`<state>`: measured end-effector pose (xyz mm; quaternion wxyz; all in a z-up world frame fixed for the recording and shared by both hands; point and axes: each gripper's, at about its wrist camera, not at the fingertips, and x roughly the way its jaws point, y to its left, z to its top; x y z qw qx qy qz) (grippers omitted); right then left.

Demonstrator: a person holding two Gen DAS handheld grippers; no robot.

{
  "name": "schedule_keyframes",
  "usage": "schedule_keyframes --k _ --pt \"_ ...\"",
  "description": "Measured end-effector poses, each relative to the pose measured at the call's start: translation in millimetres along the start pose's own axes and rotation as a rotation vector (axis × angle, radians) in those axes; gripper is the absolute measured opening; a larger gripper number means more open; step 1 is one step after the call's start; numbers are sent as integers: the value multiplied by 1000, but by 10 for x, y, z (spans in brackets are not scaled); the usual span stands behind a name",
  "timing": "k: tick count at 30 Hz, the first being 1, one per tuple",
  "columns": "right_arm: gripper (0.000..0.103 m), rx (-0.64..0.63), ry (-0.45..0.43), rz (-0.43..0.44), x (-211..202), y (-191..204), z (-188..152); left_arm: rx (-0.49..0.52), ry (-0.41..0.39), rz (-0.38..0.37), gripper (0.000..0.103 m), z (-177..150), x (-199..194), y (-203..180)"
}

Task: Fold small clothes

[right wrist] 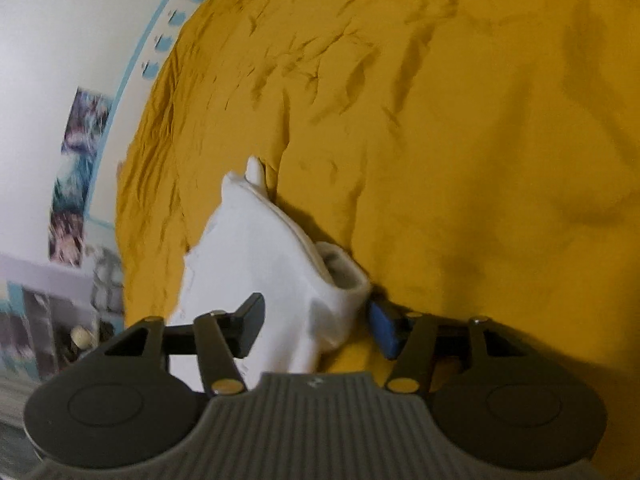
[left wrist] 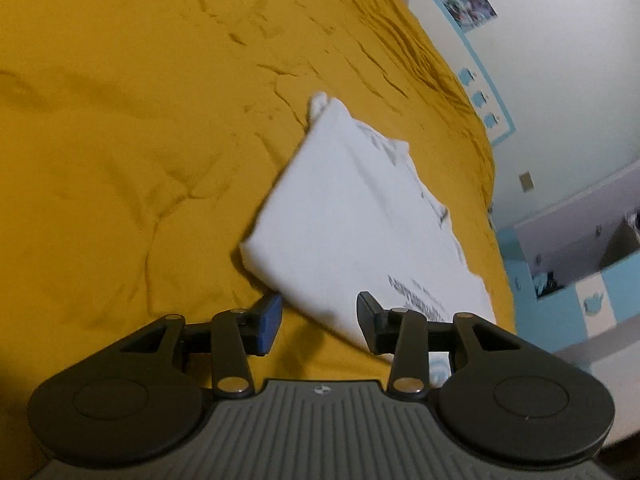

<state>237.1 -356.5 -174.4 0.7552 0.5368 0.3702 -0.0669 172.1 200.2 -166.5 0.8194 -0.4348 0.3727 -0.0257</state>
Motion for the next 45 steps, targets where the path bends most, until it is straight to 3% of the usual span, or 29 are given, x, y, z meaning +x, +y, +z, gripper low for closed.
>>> schedule_keyframes --k 2,3,5,6,7,8,10,11,16,19,21,24,25,26,27,28,29,30,34,39,45 --pt "51 -6 25 24 34 43 -6 -65 -17 -15 49 -5 69 52" --pt "38 -16 37 29 48 64 -8 -89 -22 -18 50 -6 98 66" --pt "26 -39 39 17 55 97 -28 -123 -34 -26 51 -4 158 79" --pt "13 -55 28 5 59 104 -36 -135 -42 -29 51 0 187 82" --pt "10 -67 25 1 67 100 -25 -152 -52 -36 51 6 213 90" --pt "9 -68 31 20 77 93 -19 -167 -62 -57 47 6 216 101" --pt "7 -72 45 53 80 94 0 -178 -53 -81 28 37 273 96" --pt "5 -101 45 52 65 132 18 -181 -48 -97 7 54 288 99" --pt "1 -206 15 73 -122 376 214 -159 -114 -155 4 104 110 25" --pt "0 -284 32 -34 -21 408 225 -124 -92 -70 5 99 224 58" --pt "1 -244 85 -101 119 230 221 -130 -46 -12 5 39 334 138" --pt "4 -210 66 -36 94 29 189 -80 -41 -15 11 21 318 77" --pt "14 -212 53 -18 41 6 171 -67 -14 -13 17 36 312 27" --pt "19 -213 51 -8 -10 6 139 -60 11 -10 31 31 315 -20" --pt "30 -217 57 3 -64 17 109 -57 29 -11 39 21 297 -62" --pt "42 -223 65 19 -133 38 78 -57 43 -16 53 1 279 -114" --pt "47 -225 73 34 -198 66 32 -56 51 -20 64 -24 261 -156" --pt "52 -219 81 40 -249 87 -16 -48 59 -24 68 -52 256 -202" --pt "53 -165 115 20 -249 89 -240 -75 63 -18 70 -133 322 -226" --pt "53 -118 36 11 -101 108 -315 -90 34 40 69 -91 418 -202" --pt "53 -62 -41 33 161 165 -237 -147 -40 14 70 -50 588 -155"
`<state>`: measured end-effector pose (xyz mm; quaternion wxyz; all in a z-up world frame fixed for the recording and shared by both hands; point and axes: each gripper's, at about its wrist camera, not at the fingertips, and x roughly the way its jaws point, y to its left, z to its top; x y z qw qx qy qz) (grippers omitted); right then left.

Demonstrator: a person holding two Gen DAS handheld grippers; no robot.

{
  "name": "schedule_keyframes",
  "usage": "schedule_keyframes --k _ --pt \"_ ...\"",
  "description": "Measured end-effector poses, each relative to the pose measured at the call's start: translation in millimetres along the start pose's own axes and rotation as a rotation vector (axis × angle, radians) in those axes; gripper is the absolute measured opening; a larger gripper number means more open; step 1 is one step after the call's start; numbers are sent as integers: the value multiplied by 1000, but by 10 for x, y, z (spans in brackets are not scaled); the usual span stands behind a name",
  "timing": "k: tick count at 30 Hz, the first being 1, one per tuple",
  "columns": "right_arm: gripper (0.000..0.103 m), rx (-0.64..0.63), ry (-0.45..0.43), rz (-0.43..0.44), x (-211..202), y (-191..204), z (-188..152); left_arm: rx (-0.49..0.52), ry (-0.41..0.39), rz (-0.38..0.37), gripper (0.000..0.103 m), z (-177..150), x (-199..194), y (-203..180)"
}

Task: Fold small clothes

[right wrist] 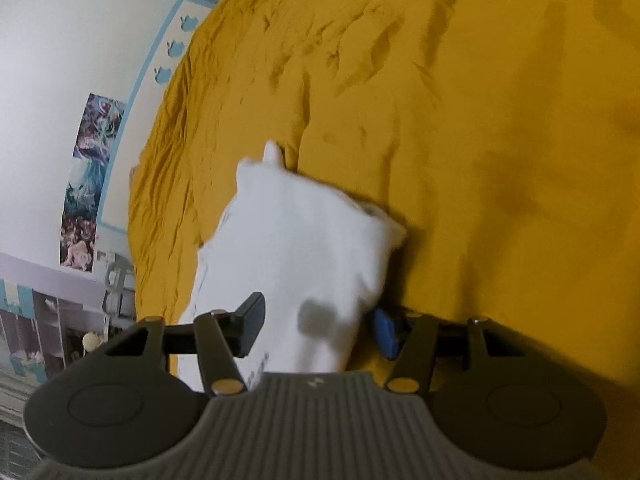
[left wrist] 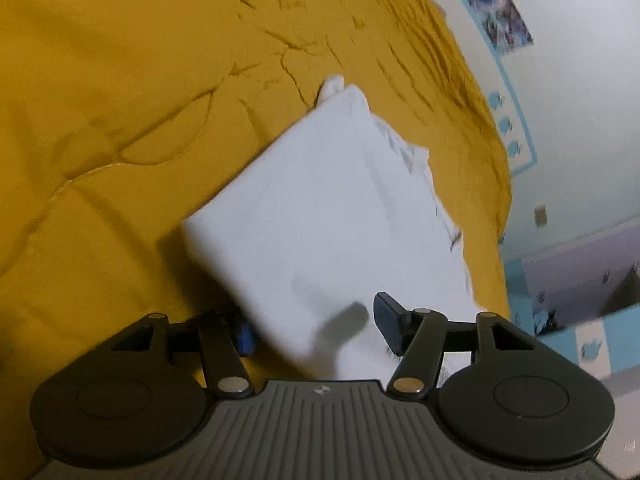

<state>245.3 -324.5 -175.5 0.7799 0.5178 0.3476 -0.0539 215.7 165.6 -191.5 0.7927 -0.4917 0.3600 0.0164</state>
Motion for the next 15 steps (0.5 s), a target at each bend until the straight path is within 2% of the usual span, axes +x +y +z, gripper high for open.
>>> schedule_keyframes --k 1,4,5,6,7,8,9,12,15 --pt "53 -4 -7 4 48 32 -15 -23 -21 -18 69 -13 32 13" --pt "52 -15 -14 9 151 79 -25 -51 -44 -82 51 -6 117 3" --pt "48 -16 -7 10 195 107 -16 -77 -42 -97 35 7 137 20" --pt "34 -9 0 9 200 110 -7 -108 -39 -109 20 23 142 56" --pt "25 3 9 13 210 108 16 -133 -35 -108 18 42 141 90" --pt "21 14 15 23 221 108 50 -140 -27 -95 17 63 142 87" --pt "14 21 21 34 257 138 92 -113 -25 -74 16 74 132 39" --pt "11 3 40 37 231 221 156 -24 -36 -29 15 89 63 -172" --pt "9 -26 13 61 81 380 176 10 -20 -64 14 182 33 -380"
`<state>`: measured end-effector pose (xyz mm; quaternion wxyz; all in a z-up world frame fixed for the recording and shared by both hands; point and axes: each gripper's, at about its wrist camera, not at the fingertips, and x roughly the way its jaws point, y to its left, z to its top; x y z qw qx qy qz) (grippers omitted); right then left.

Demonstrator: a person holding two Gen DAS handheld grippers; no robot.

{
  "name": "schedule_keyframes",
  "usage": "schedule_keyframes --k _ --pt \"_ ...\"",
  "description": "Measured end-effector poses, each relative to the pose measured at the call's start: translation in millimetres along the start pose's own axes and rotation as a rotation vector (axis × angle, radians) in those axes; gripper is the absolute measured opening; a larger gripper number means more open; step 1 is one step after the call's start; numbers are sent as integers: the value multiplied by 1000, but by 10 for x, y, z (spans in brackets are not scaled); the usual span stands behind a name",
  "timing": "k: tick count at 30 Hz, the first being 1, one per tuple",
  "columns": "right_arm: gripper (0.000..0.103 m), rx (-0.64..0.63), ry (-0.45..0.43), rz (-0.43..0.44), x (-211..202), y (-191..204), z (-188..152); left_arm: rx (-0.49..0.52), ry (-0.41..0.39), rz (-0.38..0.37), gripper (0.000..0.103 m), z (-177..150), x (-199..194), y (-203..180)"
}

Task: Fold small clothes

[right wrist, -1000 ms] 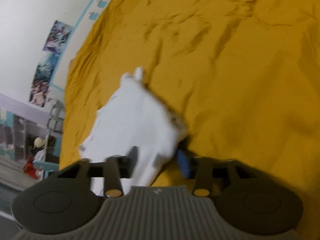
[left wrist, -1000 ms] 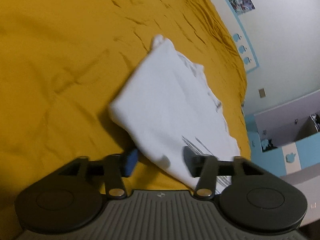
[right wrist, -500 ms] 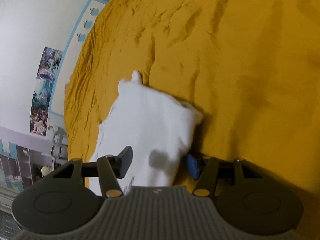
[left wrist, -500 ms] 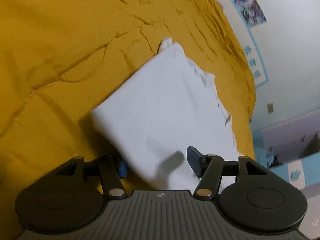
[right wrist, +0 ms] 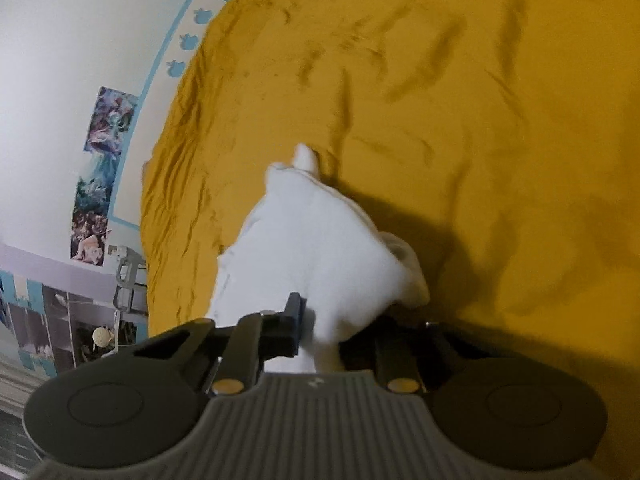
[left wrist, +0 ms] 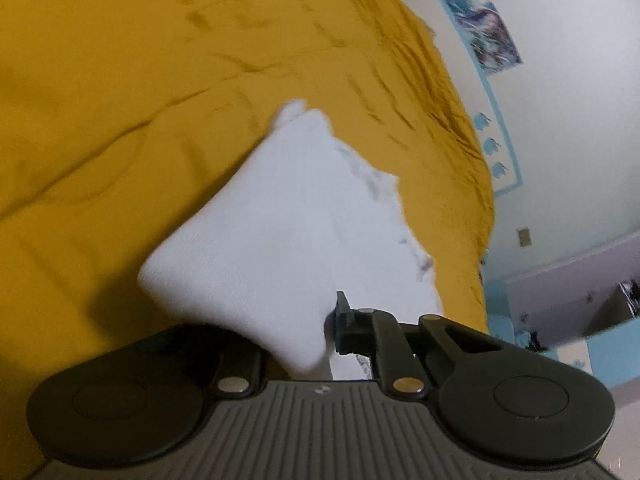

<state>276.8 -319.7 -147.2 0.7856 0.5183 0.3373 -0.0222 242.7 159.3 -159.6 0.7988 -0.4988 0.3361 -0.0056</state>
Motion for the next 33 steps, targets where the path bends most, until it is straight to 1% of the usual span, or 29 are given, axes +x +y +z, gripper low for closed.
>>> schedule_keyframes --k 2,5,8,10,13,16,17,18,19,21,22,23,24,25,26,27,28,29,30,31,32,33 --pt "7 -16 -22 38 -95 135 18 27 1 -58 14 79 -70 -134" --pt "7 -47 -29 80 -278 333 35 74 -1 -99 14 137 -247 -307" --pt "7 -99 -39 110 -595 481 22 117 7 -117 14 82 -512 -389" --pt "7 -128 -32 119 -854 479 -28 121 24 -123 14 -21 -696 -348" --pt "7 -135 -13 100 -1246 239 -190 91 48 -135 14 -283 -983 -146" --pt "7 -111 18 45 -1557 -106 -384 18 69 -145 14 -608 -1228 144" --pt "7 -93 29 30 -1637 -223 -438 12 82 -148 14 -663 -1265 194" --pt "7 -76 32 16 -1702 -351 -491 12 90 -138 14 -756 -1302 275" --pt "7 -63 31 1 -1730 -452 -523 7 93 -113 14 -813 -1309 359" --pt "8 14 37 -10 -1751 -724 -563 -29 122 -61 15 -865 -1279 574" --pt "13 55 44 -21 -1767 -862 -565 -45 129 -62 15 -873 -1300 662" --pt "17 71 42 -49 -1795 -942 -562 -47 132 -70 18 -865 -1359 710" --pt "19 47 43 -61 -1849 -998 -535 -34 126 -59 19 -846 -1447 734" --pt "19 0 33 -70 -1927 -1014 -501 -18 112 -39 20 -821 -1542 748" --pt "19 -71 -2 -100 -2054 -990 -467 8 85 9 20 -780 -1682 762" --pt "26 -134 -37 -132 -2152 -953 -438 24 66 53 20 -729 -1794 778" --pt "37 -196 -85 -171 -2256 -906 -407 32 51 86 21 -674 -1907 791" --pt "41 -257 -126 -194 -2349 -845 -374 36 35 100 21 -642 -1975 770" --pt "42 -325 -152 -187 -2420 -742 -345 56 9 122 21 -596 -2046 714" --pt "42 -365 -160 -164 -2458 -658 -326 100 -17 152 21 -543 -2088 614" --pt "43 -404 -166 -131 -2477 -538 -333 141 -32 161 21 -526 -2100 512" --pt "47 -432 -161 -101 -2470 -440 -356 191 -47 148 23 -518 -2084 368"
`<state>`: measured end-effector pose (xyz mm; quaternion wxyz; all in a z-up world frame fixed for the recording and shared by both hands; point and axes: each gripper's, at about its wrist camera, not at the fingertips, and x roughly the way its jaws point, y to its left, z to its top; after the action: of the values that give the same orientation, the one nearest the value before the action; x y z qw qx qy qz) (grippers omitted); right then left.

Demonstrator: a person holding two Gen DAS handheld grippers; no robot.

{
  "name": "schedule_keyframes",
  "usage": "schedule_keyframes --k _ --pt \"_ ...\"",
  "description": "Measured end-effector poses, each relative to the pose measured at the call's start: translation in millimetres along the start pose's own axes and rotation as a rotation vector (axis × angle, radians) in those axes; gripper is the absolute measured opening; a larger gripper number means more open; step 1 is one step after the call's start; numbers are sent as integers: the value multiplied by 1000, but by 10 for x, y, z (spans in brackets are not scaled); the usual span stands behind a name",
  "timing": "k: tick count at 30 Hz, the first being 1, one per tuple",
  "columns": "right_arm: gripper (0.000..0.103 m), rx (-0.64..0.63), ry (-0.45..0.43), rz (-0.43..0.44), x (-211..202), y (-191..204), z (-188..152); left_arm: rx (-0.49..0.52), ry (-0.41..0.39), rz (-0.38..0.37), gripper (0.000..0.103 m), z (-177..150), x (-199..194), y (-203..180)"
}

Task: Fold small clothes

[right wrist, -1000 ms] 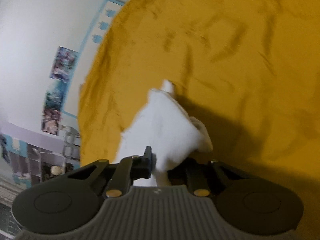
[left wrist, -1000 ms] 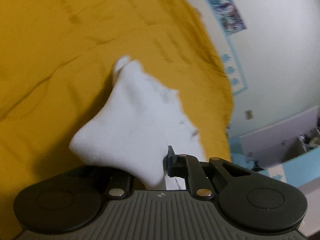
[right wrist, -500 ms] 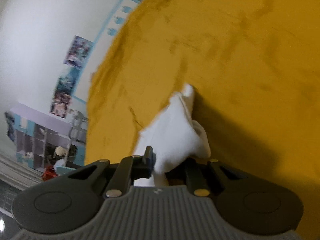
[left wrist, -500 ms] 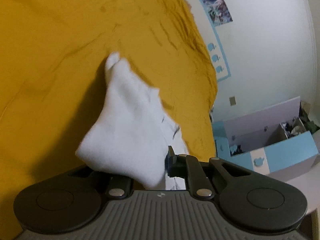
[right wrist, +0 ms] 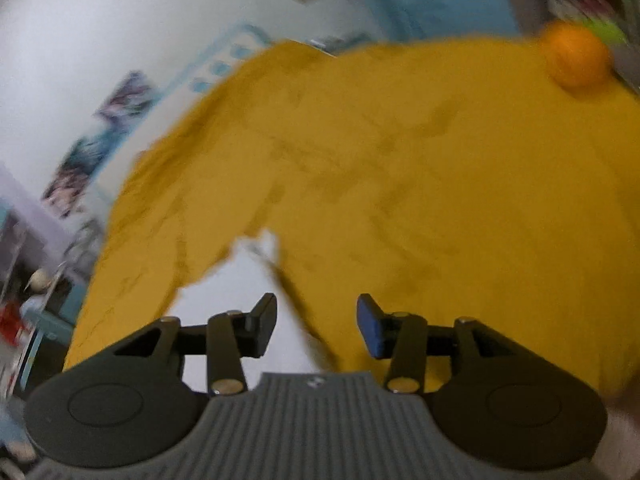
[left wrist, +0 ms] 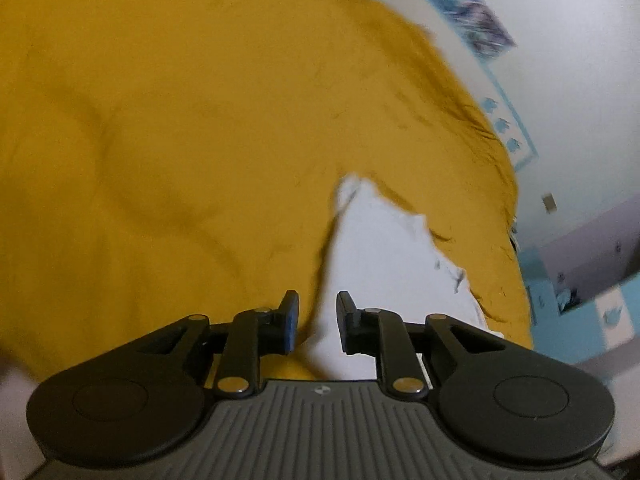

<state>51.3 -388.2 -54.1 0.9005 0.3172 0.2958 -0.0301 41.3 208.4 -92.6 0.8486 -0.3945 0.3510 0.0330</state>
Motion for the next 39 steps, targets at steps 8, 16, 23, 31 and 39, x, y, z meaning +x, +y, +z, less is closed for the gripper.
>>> schedule_keyframes --k 8,16,23,31,39 --pt "60 -257 231 109 481 677 -466 308 93 -102 46 -234 547 -881" --pt "51 -183 236 44 464 264 -605 156 161 -138 27 -371 836 -439" --pt "58 -222 133 55 509 645 -246 194 162 -136 49 -10 773 -639" --pt "61 -198 176 201 1631 926 287 394 169 -71 57 221 1385 -1065" --pt "51 -133 266 -24 2330 630 308 442 235 50 66 63 1732 -944"
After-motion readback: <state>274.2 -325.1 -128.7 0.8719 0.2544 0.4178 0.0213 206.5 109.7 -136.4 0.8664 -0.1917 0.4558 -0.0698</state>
